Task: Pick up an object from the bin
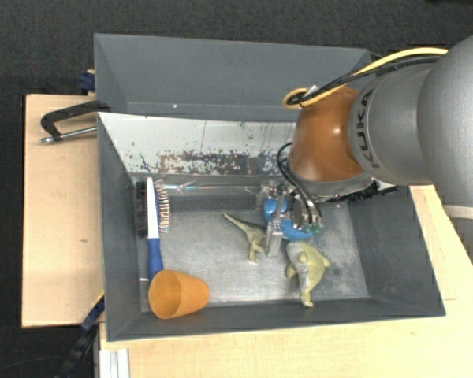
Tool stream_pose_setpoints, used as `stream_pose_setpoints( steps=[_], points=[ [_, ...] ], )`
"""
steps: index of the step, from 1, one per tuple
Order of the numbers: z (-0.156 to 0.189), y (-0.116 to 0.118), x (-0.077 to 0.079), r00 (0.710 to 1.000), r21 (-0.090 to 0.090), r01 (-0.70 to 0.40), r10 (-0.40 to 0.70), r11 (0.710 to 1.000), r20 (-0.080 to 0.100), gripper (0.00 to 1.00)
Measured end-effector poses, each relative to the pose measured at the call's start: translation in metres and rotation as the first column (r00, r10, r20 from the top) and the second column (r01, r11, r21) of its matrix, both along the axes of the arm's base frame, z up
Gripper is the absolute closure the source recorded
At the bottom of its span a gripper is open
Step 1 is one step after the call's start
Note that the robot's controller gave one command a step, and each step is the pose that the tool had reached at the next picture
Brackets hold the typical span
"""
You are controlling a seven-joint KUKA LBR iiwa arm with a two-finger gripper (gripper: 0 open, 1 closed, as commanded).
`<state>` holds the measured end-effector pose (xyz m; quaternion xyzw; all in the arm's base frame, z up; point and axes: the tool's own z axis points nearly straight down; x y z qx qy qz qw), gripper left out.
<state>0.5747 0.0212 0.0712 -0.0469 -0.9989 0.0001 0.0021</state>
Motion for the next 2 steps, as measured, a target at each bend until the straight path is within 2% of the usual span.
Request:
stream_pose_setpoints(
  steps=[1, 2],
  points=[
    [0.0022, -0.0002, 0.0012, 1.0, -0.001, -0.002, 0.002, 1.0, 0.004, 0.0],
    [0.0028, 0.0006, 0.0017, 1.0, 0.0, -0.002, 0.002, 1.0, 0.007, 1.0]
  ],
)
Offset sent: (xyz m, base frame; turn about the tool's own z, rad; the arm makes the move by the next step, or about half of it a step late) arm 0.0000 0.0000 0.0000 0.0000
